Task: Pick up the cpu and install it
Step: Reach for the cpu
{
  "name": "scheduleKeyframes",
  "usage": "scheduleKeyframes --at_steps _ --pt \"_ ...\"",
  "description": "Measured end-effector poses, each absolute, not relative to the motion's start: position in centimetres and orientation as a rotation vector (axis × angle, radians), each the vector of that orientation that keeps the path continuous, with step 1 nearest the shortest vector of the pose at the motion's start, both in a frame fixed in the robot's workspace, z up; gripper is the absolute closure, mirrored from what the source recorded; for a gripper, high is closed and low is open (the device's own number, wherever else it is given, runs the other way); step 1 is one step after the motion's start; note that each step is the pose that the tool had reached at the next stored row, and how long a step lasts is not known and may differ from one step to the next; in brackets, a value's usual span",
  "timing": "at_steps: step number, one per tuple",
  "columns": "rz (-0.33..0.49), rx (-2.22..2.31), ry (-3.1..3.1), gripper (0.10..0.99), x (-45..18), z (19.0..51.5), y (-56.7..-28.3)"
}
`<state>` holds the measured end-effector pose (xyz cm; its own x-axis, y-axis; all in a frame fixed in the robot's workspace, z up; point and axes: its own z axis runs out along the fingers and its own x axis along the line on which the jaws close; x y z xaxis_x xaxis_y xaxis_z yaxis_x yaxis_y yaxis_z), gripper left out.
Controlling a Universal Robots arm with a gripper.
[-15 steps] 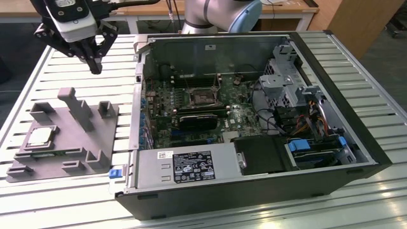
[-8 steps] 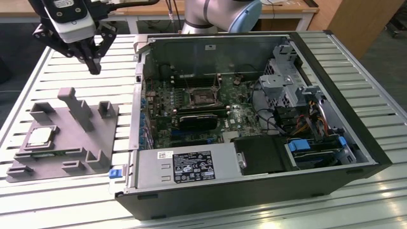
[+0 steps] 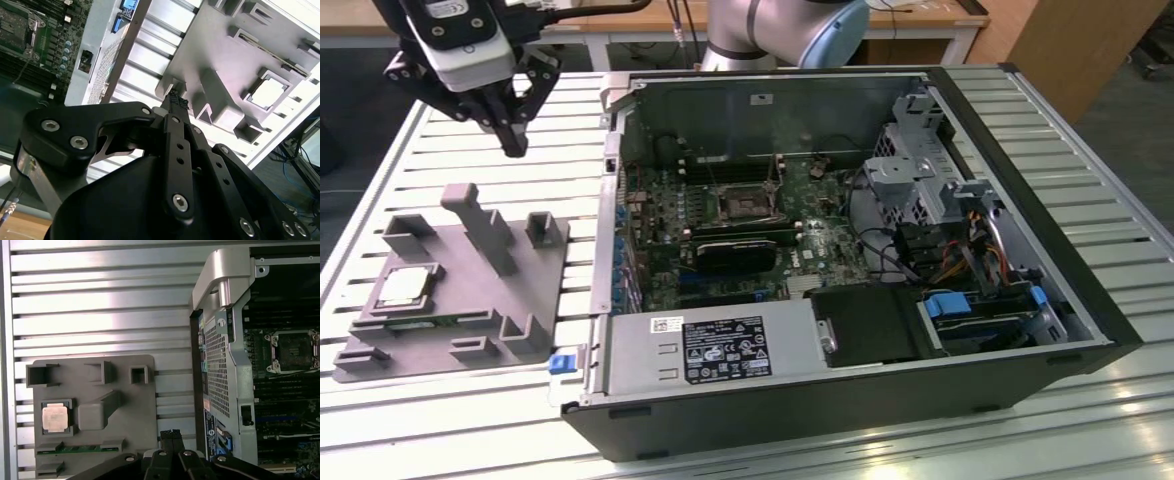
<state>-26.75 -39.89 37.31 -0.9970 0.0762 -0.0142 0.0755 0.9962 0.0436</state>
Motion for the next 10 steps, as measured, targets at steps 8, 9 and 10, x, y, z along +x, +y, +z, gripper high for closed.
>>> scheduleKeyframes --at_steps 8,9,10 --pt "0.067 0.119 3.124 0.980 -27.55 37.16 -39.89" --pt "0.067 0.119 3.124 0.980 -27.66 37.14 -39.90" --pt "0.067 0.119 3.124 0.980 -27.76 37.12 -39.90"
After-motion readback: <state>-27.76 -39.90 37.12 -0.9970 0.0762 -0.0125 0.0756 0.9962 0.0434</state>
